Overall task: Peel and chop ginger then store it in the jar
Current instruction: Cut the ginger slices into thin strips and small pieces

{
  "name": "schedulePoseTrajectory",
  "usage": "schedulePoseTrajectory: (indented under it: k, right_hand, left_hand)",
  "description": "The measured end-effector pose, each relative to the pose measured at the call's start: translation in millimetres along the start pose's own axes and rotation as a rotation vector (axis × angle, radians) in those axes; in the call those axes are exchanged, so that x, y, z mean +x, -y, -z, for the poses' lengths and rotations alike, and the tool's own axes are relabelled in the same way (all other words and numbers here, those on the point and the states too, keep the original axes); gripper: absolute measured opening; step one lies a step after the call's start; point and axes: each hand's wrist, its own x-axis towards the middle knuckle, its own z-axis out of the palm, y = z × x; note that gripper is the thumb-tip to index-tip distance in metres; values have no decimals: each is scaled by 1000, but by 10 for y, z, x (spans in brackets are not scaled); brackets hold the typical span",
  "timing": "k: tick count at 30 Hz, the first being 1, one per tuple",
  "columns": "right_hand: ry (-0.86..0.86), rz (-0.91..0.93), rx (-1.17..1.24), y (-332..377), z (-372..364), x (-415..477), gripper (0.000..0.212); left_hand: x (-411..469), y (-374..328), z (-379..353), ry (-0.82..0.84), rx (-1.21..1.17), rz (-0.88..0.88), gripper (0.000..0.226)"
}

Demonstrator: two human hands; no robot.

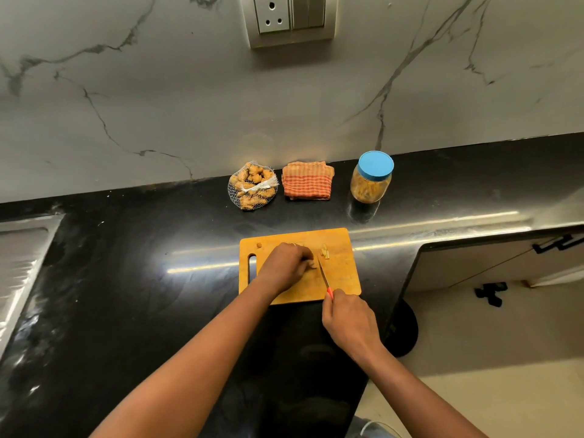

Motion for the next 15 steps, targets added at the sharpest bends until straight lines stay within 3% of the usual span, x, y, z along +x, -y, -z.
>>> schedulePoseTrajectory:
  k: [6,15]
  right_hand:
    - [7,-1,-25,-41,32,-20,40]
    - [2,37,-19,-8,11,-31,39]
  left_hand:
    - [-111,64,-29,-35,-142,-17,29]
    - [-69,28,-79,-68,-200,56,15]
